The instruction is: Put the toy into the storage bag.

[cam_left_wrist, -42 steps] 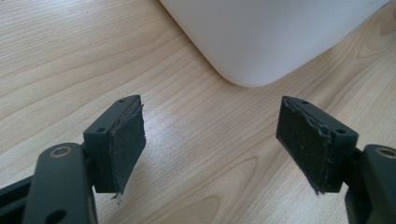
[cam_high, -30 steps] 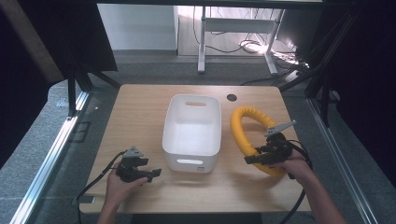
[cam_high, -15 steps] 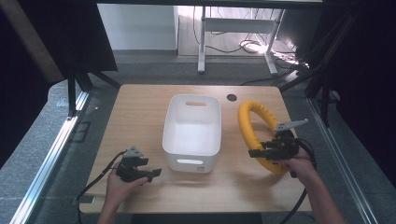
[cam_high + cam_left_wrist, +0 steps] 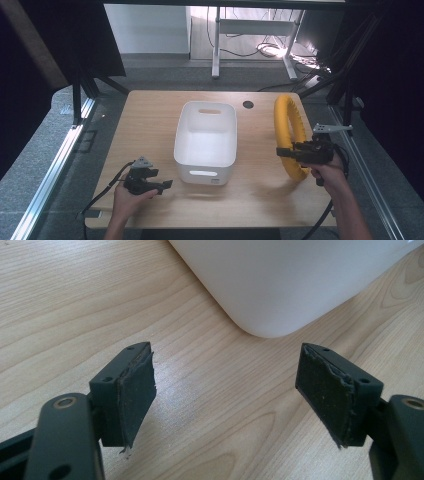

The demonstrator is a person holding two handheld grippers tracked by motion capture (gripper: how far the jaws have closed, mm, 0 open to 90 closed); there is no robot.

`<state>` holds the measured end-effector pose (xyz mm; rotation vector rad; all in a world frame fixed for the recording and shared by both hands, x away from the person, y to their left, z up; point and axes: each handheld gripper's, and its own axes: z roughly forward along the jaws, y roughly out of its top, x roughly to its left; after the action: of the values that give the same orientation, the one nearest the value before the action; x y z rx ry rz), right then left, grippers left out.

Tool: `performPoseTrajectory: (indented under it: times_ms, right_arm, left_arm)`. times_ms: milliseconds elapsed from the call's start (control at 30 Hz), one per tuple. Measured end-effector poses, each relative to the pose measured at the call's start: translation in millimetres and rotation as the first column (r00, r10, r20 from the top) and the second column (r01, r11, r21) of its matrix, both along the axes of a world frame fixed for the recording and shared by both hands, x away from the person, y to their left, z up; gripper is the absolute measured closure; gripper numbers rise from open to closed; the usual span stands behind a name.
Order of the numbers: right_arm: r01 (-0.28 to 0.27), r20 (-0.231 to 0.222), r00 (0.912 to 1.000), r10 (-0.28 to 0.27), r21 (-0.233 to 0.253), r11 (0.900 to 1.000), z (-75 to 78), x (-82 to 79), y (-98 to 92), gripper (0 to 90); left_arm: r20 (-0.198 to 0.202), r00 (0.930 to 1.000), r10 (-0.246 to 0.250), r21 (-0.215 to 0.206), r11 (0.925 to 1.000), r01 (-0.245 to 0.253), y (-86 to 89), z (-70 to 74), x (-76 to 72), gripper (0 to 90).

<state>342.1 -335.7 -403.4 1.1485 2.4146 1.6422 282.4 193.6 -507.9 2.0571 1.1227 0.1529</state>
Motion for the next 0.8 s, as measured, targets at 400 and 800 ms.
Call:
performPoseTrajectory:
  times_ms: [400,800]
  right_arm:
    - [0.062,0.04,0.997,-0.067,0.118,0.991,8.5,0.5,-2.1,51.5]
    - [0.136,0.129,0.9775,-0.167,0.22,0.966,18.1,-3.2,15.2,51.3]
  left_arm:
    - [0.001,1.0,0.001,0.002,1.0,-0.001,0.6,0.6,0.0,24.1]
    - [0.002,1.0,0.003,0.001,1.0,-0.003,0.1,0.1,0.1,24.1]
